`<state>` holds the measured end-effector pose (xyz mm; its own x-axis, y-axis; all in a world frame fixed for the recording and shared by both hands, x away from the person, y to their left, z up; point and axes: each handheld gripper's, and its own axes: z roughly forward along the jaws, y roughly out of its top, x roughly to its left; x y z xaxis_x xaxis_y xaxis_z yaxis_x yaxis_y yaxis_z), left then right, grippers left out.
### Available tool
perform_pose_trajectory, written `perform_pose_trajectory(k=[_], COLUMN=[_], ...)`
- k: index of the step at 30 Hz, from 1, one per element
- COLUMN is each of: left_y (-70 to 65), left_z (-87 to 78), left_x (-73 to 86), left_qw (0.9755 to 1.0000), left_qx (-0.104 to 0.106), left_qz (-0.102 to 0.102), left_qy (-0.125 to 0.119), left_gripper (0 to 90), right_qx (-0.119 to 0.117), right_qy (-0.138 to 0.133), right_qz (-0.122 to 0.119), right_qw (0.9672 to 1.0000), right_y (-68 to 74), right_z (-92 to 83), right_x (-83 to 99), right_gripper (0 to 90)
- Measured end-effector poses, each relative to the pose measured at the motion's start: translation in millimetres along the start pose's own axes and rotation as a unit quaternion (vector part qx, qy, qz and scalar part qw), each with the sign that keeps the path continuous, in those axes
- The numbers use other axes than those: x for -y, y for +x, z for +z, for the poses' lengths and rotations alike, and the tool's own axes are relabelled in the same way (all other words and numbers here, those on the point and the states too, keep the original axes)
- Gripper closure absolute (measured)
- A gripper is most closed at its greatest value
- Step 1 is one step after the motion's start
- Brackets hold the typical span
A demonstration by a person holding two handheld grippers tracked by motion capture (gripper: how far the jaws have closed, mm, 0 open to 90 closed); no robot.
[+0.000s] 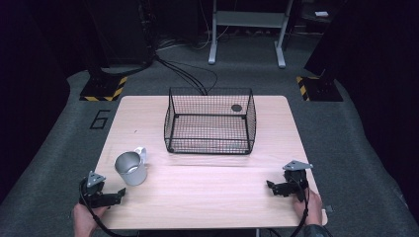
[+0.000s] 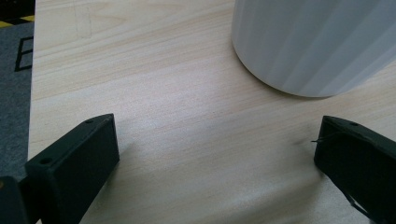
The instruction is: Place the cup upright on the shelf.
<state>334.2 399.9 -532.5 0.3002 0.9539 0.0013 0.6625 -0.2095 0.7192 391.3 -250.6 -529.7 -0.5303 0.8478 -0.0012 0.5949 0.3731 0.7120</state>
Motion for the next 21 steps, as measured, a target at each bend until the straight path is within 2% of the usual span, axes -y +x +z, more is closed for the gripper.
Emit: perform_pose_trajectory(k=[9, 11, 15, 17, 19, 21], left_y=[0.1, 0.4, -1.3, -2.4, -3.0, -3.6], left_z=[0.4, -0.4, -3.8, -5.0, -12.3, -15.8], left_x=[0.0, 0.2, 0.1, -0.1, -3.7, -5.7], left_qw=[1.0, 0.9999, 0.9996, 0.9995, 0.9986, 0.9984], left_qx=[0.0, 0.008, 0.025, 0.026, 0.039, 0.04], left_qz=[-0.003, -0.008, -0.007, -0.008, -0.013, -0.013], left_qy=[-0.005, -0.008, -0.012, -0.018, -0.032, -0.039], left_gripper=[0.0, 0.0, 0.0, 0.0, 0.0, 0.0], right_qx=[-0.001, -0.002, -0.002, -0.002, -0.002, -0.002], right_qy=[0.001, 0.0, 0.0, 0.0, 0.0, 0.0], right_qz=[-0.004, -0.004, -0.004, -0.004, -0.005, -0.005], right_qw=[1.0, 1.0, 1.0, 1.0, 1.0, 1.0], right_y=[-0.6, -0.6, -0.8, -0.8, -0.8, -0.8], right_z=[0.0, 0.1, 0.1, 0.1, 0.2, 0.2], right_x=[-0.3, -0.3, -0.3, -0.3, -0.3, -0.4], right_gripper=[0.0, 0.0, 0.0, 0.0, 0.0, 0.0])
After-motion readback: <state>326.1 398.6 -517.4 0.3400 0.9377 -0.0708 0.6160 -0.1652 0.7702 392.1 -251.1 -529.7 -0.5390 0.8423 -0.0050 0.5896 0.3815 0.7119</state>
